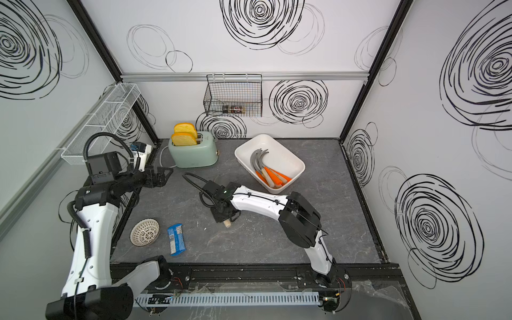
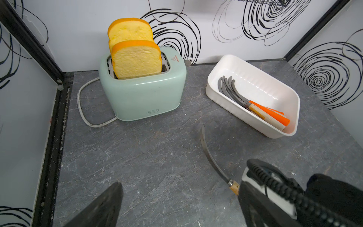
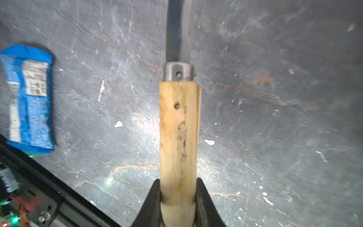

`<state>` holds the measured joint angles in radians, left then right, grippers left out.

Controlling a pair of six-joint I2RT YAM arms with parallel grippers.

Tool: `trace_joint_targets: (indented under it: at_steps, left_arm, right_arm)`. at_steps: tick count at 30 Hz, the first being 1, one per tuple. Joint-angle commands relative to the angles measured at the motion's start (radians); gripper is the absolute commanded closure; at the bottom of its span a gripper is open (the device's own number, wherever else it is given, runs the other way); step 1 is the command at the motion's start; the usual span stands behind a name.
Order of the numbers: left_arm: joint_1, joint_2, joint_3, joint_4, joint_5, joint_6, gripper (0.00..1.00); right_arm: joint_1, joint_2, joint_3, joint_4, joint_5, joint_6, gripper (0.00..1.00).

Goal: Put small sickles into storage boxes
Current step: Pick up the sickle at the center of the board.

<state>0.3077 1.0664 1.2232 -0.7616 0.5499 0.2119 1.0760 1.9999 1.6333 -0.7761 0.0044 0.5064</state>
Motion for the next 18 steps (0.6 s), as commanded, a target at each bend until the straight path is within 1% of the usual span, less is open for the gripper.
trace_joint_targets:
  at_steps: [1, 9, 18]
  left_arm:
    - [-0.015, -0.02, -0.013, -0.008, 0.007, 0.031, 0.04]
    - [-0.042, -0.024, -0.023, -0.013, -0.008, 0.033, 0.04]
    - [-0.083, -0.034, -0.036, -0.016, -0.034, 0.025, 0.04]
  right_arm:
    - [-0.03, -0.061, -0.013, -0.016, -0.004, -0.024, 1.0]
    - [-0.091, -0.118, -0.036, -0.022, -0.013, -0.046, 1.0]
    - [-0.192, -0.198, -0.048, -0.039, -0.035, -0.084, 1.0]
